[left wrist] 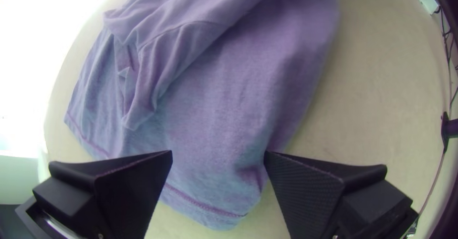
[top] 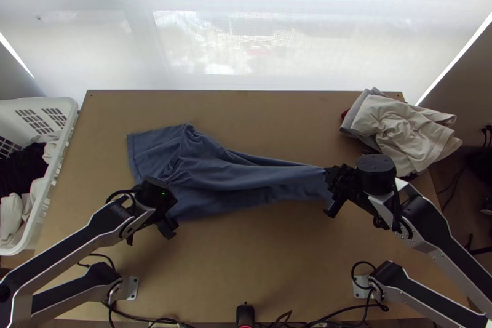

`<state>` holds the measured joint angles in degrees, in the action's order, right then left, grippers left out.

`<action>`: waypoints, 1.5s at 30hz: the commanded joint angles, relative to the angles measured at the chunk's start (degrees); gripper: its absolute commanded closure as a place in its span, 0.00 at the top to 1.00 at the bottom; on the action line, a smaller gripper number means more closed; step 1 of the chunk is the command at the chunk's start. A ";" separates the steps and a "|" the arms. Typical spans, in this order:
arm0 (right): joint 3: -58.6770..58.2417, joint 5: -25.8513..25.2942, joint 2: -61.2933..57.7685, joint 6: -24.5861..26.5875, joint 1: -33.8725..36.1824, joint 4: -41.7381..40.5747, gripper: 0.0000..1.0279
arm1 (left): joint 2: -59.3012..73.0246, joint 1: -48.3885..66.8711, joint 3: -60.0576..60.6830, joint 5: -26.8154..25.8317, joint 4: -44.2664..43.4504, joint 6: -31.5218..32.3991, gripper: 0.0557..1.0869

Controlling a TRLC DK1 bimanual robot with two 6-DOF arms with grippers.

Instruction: Fold the t-shirt

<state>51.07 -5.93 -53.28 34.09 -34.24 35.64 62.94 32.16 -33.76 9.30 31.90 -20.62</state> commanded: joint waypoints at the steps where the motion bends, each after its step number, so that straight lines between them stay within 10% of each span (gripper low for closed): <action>1: 0.08 0.05 -0.16 -0.16 0.40 0.05 0.03 | 4.74 0.09 -0.08 0.72 -2.11 -0.12 0.74; 11: 0.17 0.05 -0.16 -0.25 0.84 0.05 0.03 | 7.02 -0.08 -2.80 -0.16 -2.98 -0.21 0.04; 24: -0.53 0.05 -0.34 -0.42 1.37 -0.66 0.03 | 5.71 -4.56 -25.92 -2.01 5.98 -5.92 0.04; 37: -2.03 0.13 0.10 -1.21 2.33 -0.04 0.03 | 36.20 -8.08 -38.75 2.13 -24.69 -5.83 0.04; 40: -2.47 0.13 0.01 -1.39 2.33 -0.04 0.03 | 44.38 -7.82 -43.94 7.84 -27.42 -5.75 0.37; 43: -2.73 0.13 -0.07 -1.39 2.33 -0.04 0.03 | 50.79 -7.29 -48.33 13.20 -28.03 -5.39 0.94; 45: -2.99 0.13 -0.16 -1.39 2.33 -0.04 0.03 | 52.29 -6.94 -49.47 13.73 -27.59 -5.31 0.95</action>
<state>48.86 -5.72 -53.25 32.97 -31.97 35.59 103.26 24.62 -75.55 16.56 7.84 -26.41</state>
